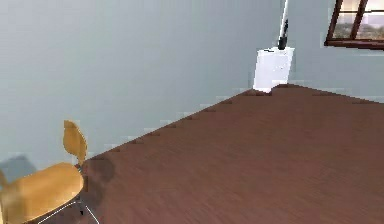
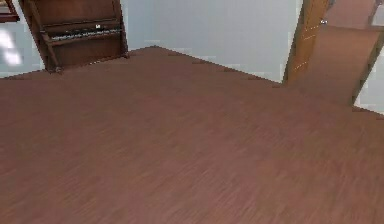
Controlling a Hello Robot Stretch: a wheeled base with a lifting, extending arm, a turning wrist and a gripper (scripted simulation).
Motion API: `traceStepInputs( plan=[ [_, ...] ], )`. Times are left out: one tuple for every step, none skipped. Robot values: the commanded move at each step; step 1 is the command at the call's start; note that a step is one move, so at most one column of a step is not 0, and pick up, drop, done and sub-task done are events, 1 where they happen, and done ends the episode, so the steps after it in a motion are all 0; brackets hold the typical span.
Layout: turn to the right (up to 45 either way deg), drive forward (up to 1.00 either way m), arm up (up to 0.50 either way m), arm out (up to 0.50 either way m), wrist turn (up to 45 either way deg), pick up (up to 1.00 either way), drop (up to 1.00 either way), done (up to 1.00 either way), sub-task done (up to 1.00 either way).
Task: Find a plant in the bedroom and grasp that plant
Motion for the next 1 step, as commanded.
traceStepInputs(
  plan=[
    [0.0, 0.45, 0.00, 0.00, 0.0, 0.00, 0.00, 0.00, 0.00]
  ],
)
